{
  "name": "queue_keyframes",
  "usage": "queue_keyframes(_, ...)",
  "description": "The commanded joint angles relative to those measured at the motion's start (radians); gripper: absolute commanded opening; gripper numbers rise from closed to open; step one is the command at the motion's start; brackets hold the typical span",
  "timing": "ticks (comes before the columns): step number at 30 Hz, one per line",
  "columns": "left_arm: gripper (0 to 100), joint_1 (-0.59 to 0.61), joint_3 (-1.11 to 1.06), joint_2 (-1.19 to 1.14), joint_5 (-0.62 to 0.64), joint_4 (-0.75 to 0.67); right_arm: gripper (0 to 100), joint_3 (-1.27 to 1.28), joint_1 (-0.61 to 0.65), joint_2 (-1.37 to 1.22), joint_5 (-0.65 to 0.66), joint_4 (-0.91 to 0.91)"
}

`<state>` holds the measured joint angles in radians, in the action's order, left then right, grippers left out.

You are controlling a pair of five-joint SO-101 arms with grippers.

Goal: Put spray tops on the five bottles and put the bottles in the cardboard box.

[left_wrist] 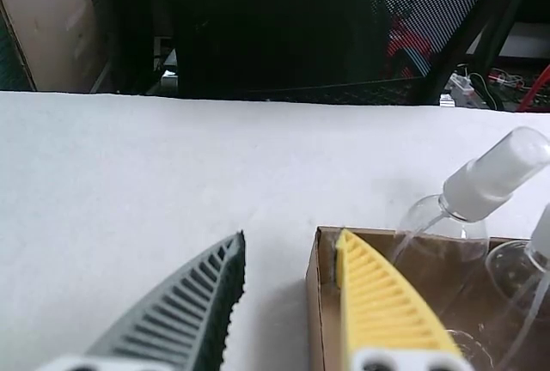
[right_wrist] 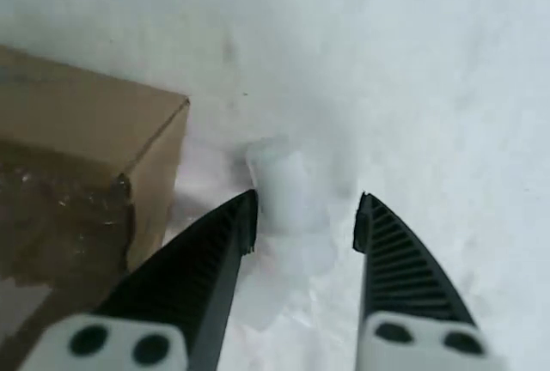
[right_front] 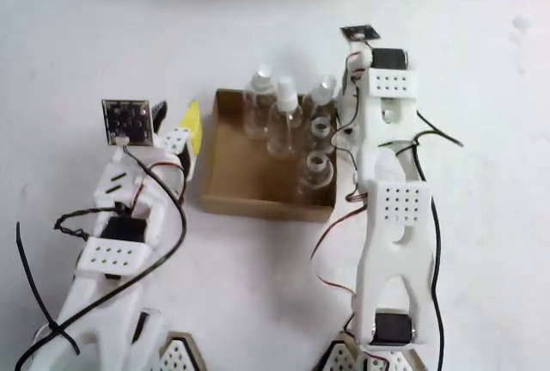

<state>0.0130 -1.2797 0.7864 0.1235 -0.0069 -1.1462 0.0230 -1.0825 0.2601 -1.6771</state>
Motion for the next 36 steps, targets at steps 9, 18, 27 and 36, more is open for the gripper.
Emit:
queue_keyframes(9, 16, -0.004, 0.005, 0.028, -0.012, -0.026, 15.9, -0.029, -0.031, 0.007, 0.021, 0.131)
queue_keyframes(18, 16, -0.005, 0.005, 0.028, -0.012, -0.026, 3.7, -0.029, -0.041, 0.007, 0.028, 0.142)
queue_keyframes(27, 16, -0.008, 0.006, 0.025, -0.012, -0.026, 1.6, -0.107, -0.096, 0.031, 0.029, 0.074)
queue_keyframes(36, 16, -0.008, 0.006, 0.025, -0.012, -0.026, 1.5, -0.456, -0.108, 0.199, 0.020, -0.051)
